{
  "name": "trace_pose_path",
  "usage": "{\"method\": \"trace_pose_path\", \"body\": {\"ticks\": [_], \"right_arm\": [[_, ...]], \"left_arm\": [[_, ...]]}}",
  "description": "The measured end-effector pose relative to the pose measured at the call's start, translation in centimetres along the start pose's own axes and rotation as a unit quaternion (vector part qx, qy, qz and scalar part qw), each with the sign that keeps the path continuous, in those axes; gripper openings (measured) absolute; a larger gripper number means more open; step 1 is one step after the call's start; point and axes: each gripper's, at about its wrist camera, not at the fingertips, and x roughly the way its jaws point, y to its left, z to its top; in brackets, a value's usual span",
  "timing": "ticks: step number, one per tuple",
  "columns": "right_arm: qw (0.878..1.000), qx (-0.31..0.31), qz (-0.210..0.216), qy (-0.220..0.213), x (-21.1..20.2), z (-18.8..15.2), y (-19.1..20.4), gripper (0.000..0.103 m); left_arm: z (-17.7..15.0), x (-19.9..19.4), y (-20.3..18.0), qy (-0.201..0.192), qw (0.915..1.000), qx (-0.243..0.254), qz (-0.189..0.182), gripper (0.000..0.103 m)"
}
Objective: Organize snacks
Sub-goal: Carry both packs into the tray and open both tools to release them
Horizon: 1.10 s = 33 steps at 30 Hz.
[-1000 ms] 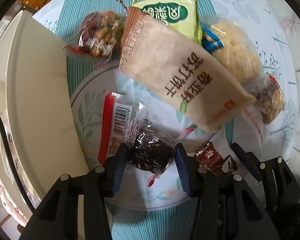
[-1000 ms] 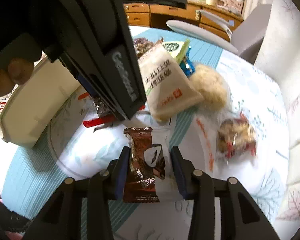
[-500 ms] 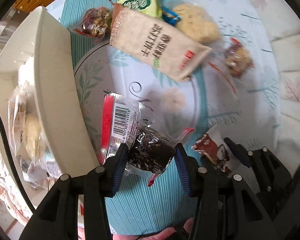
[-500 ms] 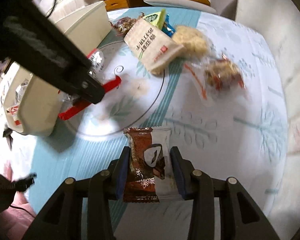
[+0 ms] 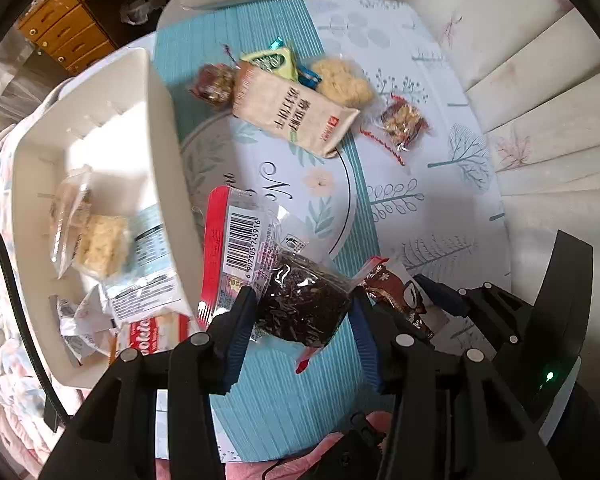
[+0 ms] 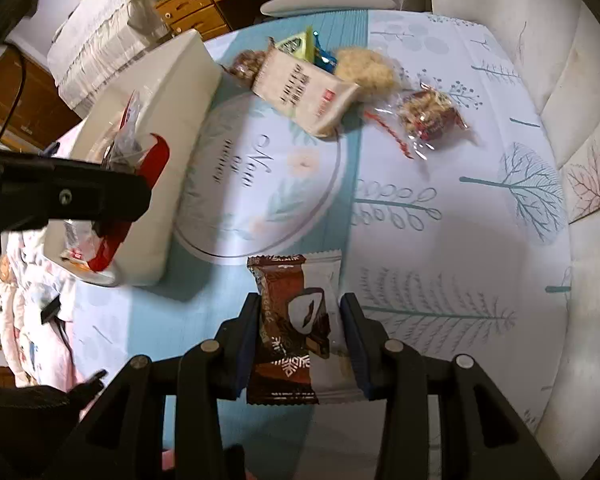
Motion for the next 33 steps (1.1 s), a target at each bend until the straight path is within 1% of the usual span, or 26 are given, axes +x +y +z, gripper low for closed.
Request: {"method": "trace_pose_path", "body": {"ticks": [2,3,7,10,12,17,21,28,33], "right_arm": [[1.000,0.001,0.003,-0.004,-0.5,-0.2,1.0,0.041],[1.000,0.001,0.005,-0.006,-0.3,0.2,1.4,0.041],[1.000,0.012,0.011,-0.015,-1.1,0.6,3.6,0.041],[0.999,0.019,0.018,-0.022,-1.6,0.8,5.2,0.041],[0.999,0.020,0.014,-0.031,-2.2,1.0,6.4,0.041],[0.998,0.022,0.016,-0.053,-3.6,1.7,9.5,0.041],[0.997,0.025,0.017,-0.077,-4.3,2.4,12.1,0.041],[0.994,0.029,0.020,-0.103,-4.0,2.9,16.3,0.041],[0.990,0.033,0.015,-0.138,-3.9,3.1,18.9,0.041]], "left_arm": [[-0.2,-0.7,1.1,-0.011,0.9999,-0.002,-0.003,0.046],[-0.4,-1.5,1.4,-0.015,0.9999,-0.003,-0.005,0.046],[-1.8,-2.7,3.6,-0.041,0.9989,-0.008,-0.023,0.046],[-3.2,-4.2,5.6,-0.067,0.9971,-0.007,-0.034,0.046],[-4.1,-5.1,7.1,-0.085,0.9955,-0.006,-0.043,0.046],[-6.4,-6.6,10.9,-0.113,0.9918,-0.002,-0.059,0.046],[-8.0,-7.3,14.2,-0.132,0.9894,-0.005,-0.060,0.046],[-10.2,-7.7,19.6,-0.167,0.9844,-0.008,-0.054,0.046],[-11.2,-7.5,22.7,-0.185,0.9803,-0.008,-0.068,0.046]]}}
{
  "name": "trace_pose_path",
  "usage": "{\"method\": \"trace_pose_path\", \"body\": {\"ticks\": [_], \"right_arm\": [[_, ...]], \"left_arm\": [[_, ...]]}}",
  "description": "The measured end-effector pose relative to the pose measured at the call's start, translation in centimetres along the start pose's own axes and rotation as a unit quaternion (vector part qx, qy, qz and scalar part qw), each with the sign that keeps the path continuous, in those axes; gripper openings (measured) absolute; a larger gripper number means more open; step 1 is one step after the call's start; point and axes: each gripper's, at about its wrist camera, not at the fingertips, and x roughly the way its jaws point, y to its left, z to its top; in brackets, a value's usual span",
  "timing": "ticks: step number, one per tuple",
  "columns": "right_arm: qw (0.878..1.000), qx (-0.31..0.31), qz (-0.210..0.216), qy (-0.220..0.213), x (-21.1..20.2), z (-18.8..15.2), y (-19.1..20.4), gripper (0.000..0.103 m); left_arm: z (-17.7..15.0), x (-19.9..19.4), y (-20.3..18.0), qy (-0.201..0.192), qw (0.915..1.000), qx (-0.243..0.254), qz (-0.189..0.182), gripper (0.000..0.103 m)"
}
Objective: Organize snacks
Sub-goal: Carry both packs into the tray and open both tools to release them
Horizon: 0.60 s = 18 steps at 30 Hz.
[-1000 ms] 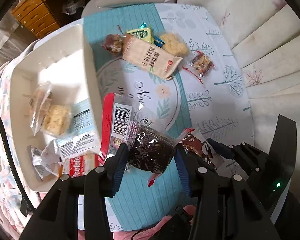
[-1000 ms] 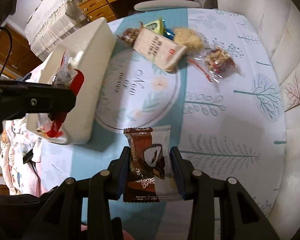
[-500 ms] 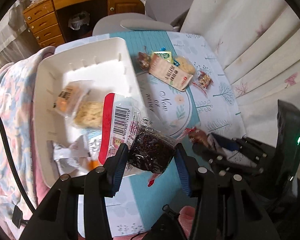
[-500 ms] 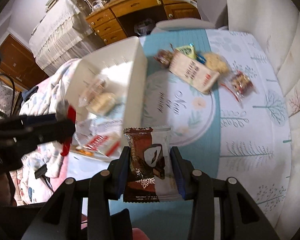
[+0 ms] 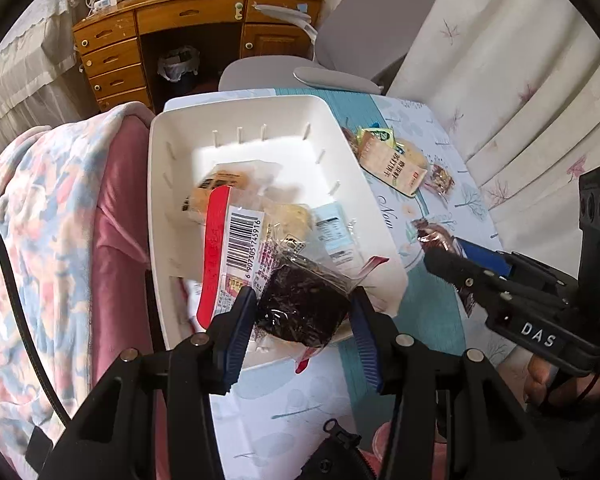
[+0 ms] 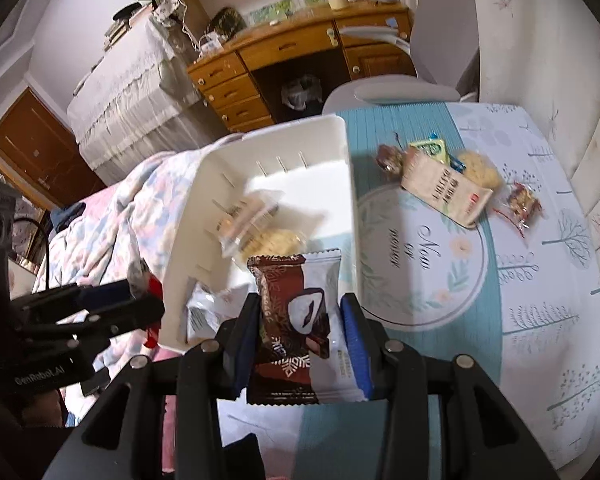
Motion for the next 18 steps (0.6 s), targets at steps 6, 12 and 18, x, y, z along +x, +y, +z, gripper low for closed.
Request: {"method": "trace_pose_path", "body": {"ticks": [6,12,18], "right_arm": [[0.999,-0.008,-0.008,-0.035,0.2,0.1,2.3,0.041],[0.998,-0.008,-0.011,-0.055,1.0,0.4,3.2,0.044],[0.997,-0.017,-0.048,-0.062,1.1,0.5,3.5,0.065]], "left_arm": [[-0.5,-0.3,3.5,-0.018,0.9997,-0.007,-0.017,0.046],[-0.7,-1.2,5.2,-0.048,0.9980,-0.006,-0.041,0.050],[-0.8,-1.9,5.2,-0.060,0.9977,0.003,-0.031,0.075]]}}
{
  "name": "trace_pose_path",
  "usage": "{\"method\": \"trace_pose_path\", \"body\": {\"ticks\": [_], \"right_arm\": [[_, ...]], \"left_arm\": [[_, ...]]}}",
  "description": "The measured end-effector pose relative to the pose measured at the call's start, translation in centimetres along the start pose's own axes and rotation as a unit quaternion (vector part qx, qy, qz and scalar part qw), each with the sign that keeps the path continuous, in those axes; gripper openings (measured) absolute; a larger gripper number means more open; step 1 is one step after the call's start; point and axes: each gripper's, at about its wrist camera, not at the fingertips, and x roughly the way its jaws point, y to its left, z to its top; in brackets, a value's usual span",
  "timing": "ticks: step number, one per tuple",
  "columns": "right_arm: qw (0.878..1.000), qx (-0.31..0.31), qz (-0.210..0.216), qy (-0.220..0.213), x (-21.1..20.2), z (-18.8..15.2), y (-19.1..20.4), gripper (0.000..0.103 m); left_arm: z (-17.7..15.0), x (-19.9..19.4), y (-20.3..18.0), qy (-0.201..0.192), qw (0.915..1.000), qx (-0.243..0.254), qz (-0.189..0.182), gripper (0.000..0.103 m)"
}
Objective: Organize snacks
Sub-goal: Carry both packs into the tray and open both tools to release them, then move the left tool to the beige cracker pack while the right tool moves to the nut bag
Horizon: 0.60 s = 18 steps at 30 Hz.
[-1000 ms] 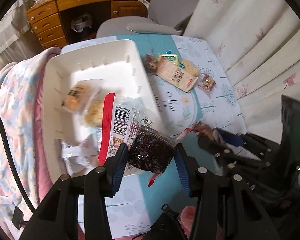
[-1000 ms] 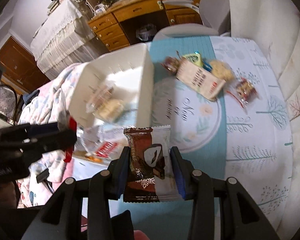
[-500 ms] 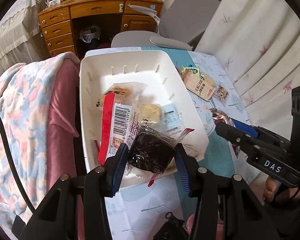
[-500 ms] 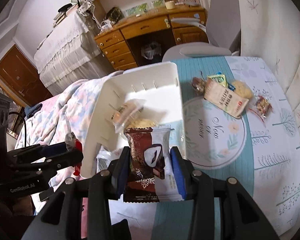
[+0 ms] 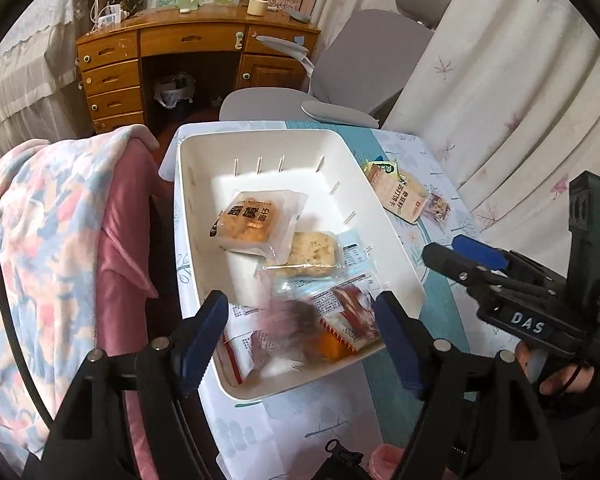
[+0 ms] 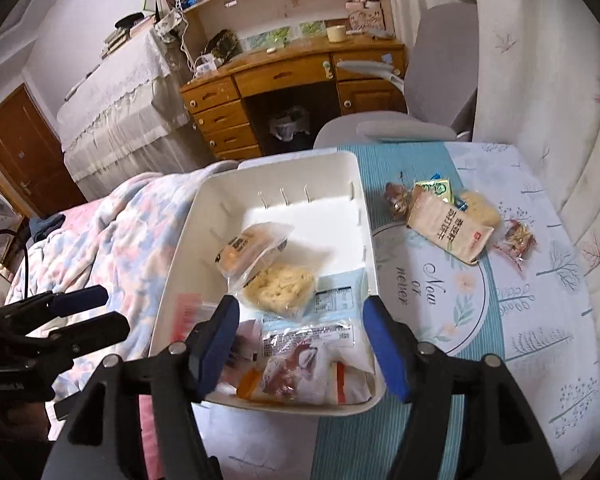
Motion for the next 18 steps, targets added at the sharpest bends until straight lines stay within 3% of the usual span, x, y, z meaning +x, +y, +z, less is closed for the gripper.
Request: {"method": "trace_pose_path", "body": {"ticks": [18], "right_arm": [[0.999,0.038,-0.030,0.007,-2.0,-0.7,-5.0,0.068]], "left_arm": [[-0.2,2.2,-2.9,0.037,0.9984,-0.042,-0.003,0.085]]}}
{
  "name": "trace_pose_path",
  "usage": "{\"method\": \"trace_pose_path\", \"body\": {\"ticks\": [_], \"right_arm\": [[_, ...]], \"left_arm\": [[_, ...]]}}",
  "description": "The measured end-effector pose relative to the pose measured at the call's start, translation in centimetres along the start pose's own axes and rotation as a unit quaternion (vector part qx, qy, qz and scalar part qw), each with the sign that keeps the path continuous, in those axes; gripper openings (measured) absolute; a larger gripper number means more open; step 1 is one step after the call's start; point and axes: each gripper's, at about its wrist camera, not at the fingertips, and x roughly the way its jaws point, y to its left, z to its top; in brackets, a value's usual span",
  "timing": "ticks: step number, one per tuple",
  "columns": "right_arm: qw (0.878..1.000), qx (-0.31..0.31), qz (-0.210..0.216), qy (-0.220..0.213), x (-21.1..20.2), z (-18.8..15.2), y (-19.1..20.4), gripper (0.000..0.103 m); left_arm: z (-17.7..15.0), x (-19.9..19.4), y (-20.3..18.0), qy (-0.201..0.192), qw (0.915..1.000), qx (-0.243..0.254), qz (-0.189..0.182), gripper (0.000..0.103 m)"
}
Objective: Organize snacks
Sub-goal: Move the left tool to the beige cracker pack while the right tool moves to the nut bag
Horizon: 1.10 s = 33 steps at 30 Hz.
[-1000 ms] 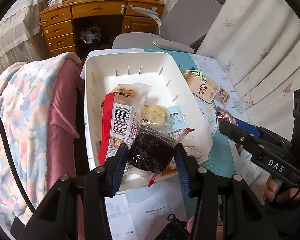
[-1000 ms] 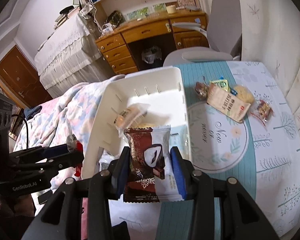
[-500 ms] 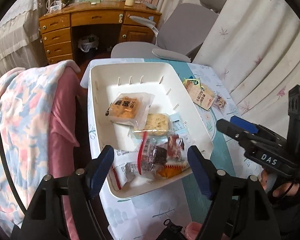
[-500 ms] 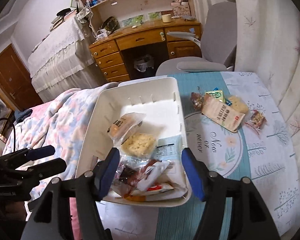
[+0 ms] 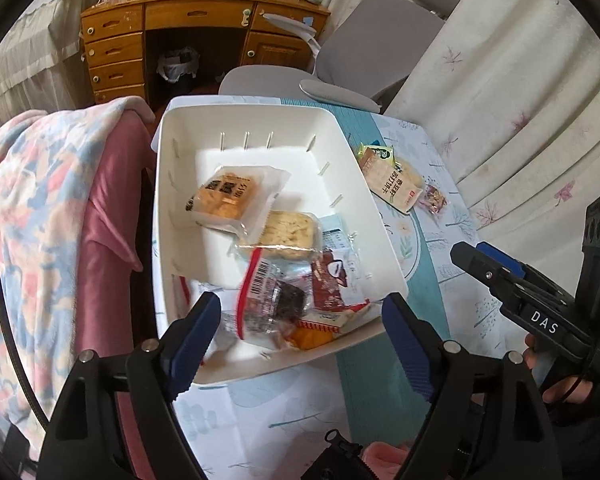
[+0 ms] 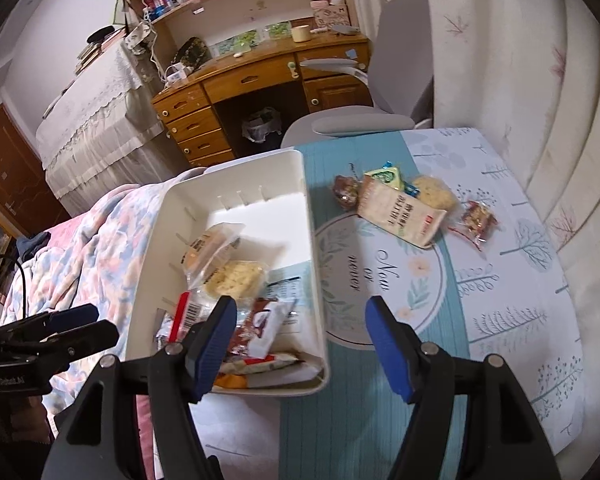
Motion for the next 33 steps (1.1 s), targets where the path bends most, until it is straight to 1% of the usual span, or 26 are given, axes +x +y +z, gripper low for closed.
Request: {"method": "trace_pose_path", "body": {"ticks": [1,7,9,12,17,20,23,27,30,33], "right_arm": [[1.000,0.002,0.000,0.002,0.0,0.1,-0.4,0.068],[1.000,0.005,0.009,0.017,0.1,0.3,-3.9,0.068],[1.000,0.003,0.015,0.024,0.1,0.4,-5.2,0.069],[0.999,-0.002,0.019,0.035,0.3,0.7,-7.5,0.075],[0.998,-0.008,0.034,0.050,0.7,1.3,-10.9,0.076],[0.997,-0.003,0.045,0.057,1.4,1.9,-13.2,0.076],[0.995,0.010,0.057,0.076,2.5,2.5,-15.5,0.076],[0.994,0.021,0.063,0.092,3.7,3.4,-17.9,0.076],[0.993,0.025,0.062,0.096,4.5,4.3,-19.5,0.076],[0.991,0.039,0.066,0.110,5.8,5.2,-21.0,0.076]], "left_arm": [[0.0,0.2,-0.4,0.004,1.0000,-0.004,0.000,0.088],[-0.6,1.6,-2.6,0.020,0.9984,-0.053,-0.007,0.088],[-0.8,2.1,-3.7,0.020,0.9977,-0.065,-0.004,0.088],[-1.1,2.9,-5.6,0.018,0.9961,-0.086,0.000,0.088],[-1.6,4.0,-8.7,0.013,0.9917,-0.127,0.014,0.088],[-1.8,5.1,-10.5,0.011,0.9885,-0.150,0.013,0.088],[-1.7,6.3,-12.6,0.012,0.9872,-0.158,0.015,0.088],[-1.2,7.9,-15.2,0.015,0.9854,-0.169,0.017,0.088],[-0.7,9.1,-16.6,0.014,0.9824,-0.186,0.013,0.088],[-0.2,10.7,-17.9,0.017,0.9785,-0.205,0.015,0.088]]}}
